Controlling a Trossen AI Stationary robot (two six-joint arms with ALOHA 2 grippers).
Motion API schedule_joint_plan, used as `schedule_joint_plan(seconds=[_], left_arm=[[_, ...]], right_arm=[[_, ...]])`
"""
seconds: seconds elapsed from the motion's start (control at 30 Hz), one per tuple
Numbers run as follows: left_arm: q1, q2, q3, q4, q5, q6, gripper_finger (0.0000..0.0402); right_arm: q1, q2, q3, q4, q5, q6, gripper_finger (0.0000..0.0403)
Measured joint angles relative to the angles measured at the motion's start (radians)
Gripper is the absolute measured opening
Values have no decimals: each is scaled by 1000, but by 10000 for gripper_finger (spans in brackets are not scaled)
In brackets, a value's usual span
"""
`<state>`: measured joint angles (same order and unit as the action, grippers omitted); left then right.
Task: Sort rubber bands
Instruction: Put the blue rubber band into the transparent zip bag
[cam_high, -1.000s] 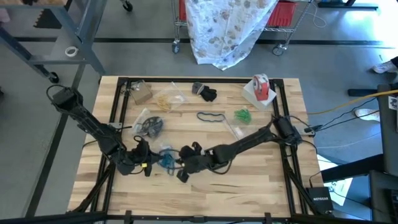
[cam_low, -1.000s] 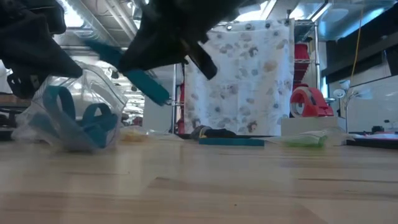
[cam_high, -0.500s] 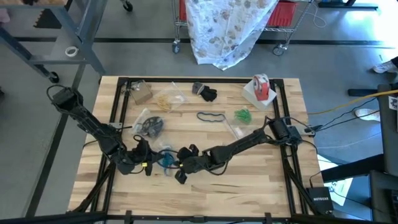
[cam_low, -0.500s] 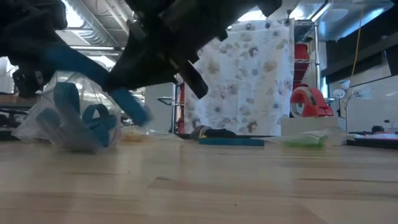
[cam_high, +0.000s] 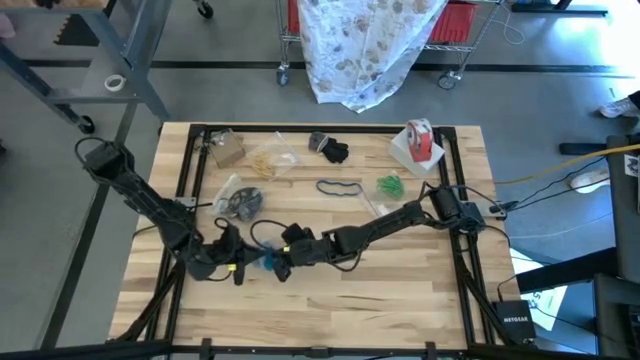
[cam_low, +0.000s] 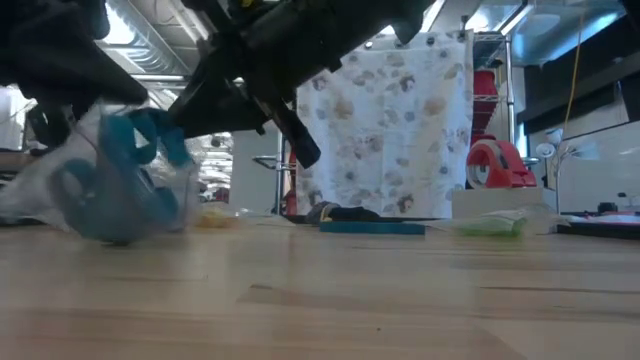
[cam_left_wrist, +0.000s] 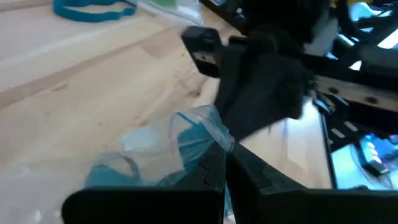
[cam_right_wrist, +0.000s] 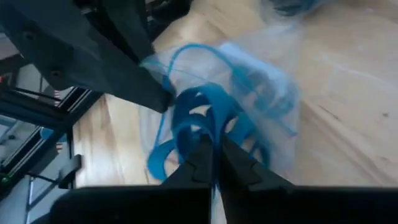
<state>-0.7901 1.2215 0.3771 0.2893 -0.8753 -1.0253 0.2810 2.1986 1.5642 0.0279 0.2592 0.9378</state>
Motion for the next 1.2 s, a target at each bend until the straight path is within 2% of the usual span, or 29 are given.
schedule_joint_plan(seconds=[0.17,0.3,0.5,0.67,0.87,1.0,1.1,1.2], left_arm=[[20,15,0,29,11,-13,0],[15,15,0,80,54,30,0],[8,14,0,115,49,63,0],[9,13,0,115,1,65,0],[14,13,0,110,0,64,0],[14,13,1,68,34,41,0],[8,13,1,-9,69,-21,0],[-8,13,1,-70,85,-87,0]], right_arm=[[0,7,0,21,9,26,10],[-9,24,-1,129,98,3,11],[-14,77,-2,237,231,43,11],[-11,145,0,376,176,84,12],[-6,163,0,334,150,72,15],[-13,163,0,386,144,16,44],[-15,160,0,388,137,-94,85],[-14,142,0,320,101,-195,131]])
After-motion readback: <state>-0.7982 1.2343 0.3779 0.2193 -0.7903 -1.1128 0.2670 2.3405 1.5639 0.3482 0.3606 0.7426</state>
